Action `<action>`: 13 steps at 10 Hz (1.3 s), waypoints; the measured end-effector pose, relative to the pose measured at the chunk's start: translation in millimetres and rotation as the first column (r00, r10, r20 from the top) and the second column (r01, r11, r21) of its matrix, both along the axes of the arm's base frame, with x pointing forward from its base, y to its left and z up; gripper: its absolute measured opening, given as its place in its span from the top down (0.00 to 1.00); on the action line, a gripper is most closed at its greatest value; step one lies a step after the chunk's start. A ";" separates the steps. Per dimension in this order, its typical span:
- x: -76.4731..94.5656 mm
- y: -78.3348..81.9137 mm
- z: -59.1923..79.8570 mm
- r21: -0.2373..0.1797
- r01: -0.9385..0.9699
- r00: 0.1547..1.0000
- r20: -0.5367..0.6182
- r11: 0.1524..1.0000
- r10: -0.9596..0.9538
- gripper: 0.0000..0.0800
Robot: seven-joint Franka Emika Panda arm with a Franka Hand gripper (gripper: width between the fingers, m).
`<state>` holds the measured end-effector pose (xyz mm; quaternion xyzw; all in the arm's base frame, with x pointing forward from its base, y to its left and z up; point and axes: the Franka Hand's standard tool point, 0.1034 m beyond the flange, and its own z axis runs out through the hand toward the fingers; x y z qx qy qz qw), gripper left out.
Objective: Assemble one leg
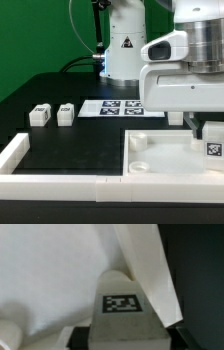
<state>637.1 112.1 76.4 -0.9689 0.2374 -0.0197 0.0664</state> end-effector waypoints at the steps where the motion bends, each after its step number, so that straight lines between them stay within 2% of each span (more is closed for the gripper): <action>1: -0.1 0.4 0.1 0.007 0.109 0.994 -0.010 0.994 -0.109 0.63; 5: 1.6 -0.7 0.0 0.037 0.443 0.893 -0.100 0.896 -0.438 0.63; 8: 1.4 0.9 3.9 0.014 0.465 0.875 -0.161 0.885 -0.457 0.63; 11: 1.0 0.7 2.6 0.019 0.416 0.900 -0.154 0.909 -0.408 0.63; 12: 0.9 1.1 2.2 0.020 0.409 0.903 -0.152 0.912 -0.401 0.41; 13: 0.9 2.2 -1.5 0.027 0.216 0.972 -0.097 0.976 -0.212 0.26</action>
Offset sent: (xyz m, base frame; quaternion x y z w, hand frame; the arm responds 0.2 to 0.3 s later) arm 0.0278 0.0395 0.0061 0.0771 -0.0206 0.2504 0.9648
